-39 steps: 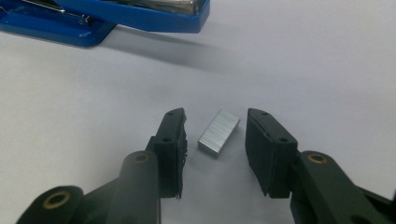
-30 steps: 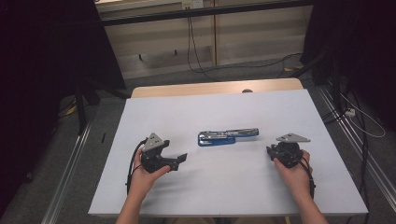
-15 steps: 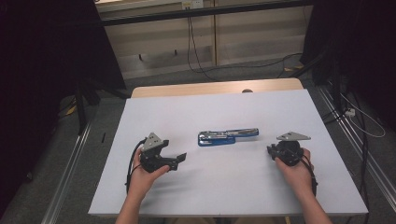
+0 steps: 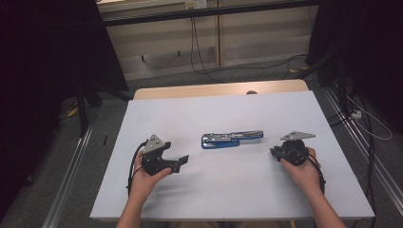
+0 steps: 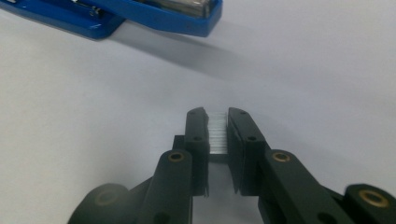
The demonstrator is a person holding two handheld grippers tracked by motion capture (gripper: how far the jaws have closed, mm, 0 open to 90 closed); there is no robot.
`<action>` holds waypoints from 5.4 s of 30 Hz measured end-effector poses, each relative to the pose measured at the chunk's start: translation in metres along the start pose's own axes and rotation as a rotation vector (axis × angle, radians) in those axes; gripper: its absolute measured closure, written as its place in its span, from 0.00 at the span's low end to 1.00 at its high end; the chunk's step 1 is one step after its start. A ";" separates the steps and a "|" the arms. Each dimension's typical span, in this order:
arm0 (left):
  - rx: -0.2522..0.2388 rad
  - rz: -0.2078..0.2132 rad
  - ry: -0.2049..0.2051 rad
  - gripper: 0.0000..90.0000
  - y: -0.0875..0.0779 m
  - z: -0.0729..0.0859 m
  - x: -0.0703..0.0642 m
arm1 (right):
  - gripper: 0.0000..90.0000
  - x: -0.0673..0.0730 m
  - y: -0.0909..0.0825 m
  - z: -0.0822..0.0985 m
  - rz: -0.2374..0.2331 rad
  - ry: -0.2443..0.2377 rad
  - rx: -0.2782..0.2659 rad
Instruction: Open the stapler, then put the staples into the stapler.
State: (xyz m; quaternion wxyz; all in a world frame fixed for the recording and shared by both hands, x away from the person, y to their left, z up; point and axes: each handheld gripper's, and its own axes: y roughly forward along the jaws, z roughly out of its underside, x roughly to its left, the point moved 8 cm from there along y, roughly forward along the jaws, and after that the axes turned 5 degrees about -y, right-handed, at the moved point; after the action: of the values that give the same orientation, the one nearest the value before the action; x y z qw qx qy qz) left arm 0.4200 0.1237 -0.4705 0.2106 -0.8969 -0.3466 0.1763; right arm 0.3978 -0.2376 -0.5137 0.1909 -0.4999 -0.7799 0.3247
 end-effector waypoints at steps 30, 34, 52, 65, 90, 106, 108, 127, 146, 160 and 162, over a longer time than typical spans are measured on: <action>0.015 -0.011 -0.013 0.10 -0.005 0.005 0.004 | 0.88 0.032 -0.008 -0.085 -0.203 -0.151 -0.099; 0.012 -0.011 -0.024 0.10 -0.005 0.005 0.006 | 0.88 0.033 -0.006 -0.094 -0.224 -0.163 -0.114; 0.008 -0.013 -0.034 0.10 -0.005 0.006 0.006 | 0.88 0.044 0.005 -0.120 -0.310 -0.249 -0.132; 0.016 -0.014 -0.035 0.10 -0.006 0.007 0.008 | 0.88 0.050 0.014 -0.136 -0.393 -0.314 -0.157; 0.022 -0.011 -0.048 0.10 -0.005 0.009 0.009 | 0.88 0.066 0.034 -0.150 -0.524 -0.453 -0.136; 0.030 -0.015 -0.050 0.10 -0.004 0.011 0.010 | 0.88 0.081 0.051 -0.153 -0.597 -0.509 -0.122; 0.028 -0.016 -0.052 0.10 -0.003 0.011 0.011 | 0.88 0.082 0.054 -0.154 -0.599 -0.516 -0.118; 0.033 -0.018 -0.058 0.10 -0.002 0.012 0.011 | 0.88 0.097 0.072 -0.154 -0.660 -0.591 -0.094; 0.030 -0.019 -0.064 0.10 -0.004 0.011 0.013 | 0.88 0.110 0.085 -0.154 -0.696 -0.638 -0.065; 0.037 -0.030 -0.062 0.10 -0.002 0.013 0.014 | 0.88 0.113 0.091 -0.153 -0.703 -0.656 -0.046; 0.038 -0.029 -0.062 0.10 -0.003 0.013 0.013 | 0.88 0.113 0.091 -0.154 -0.704 -0.650 -0.048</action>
State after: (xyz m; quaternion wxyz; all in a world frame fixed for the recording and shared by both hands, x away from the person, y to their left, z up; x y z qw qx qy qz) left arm 0.4221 0.1380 -0.4822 0.2194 -0.8816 -0.3627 0.2076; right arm 0.5051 -0.0601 -0.4701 0.0239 -0.0821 -0.9284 0.3616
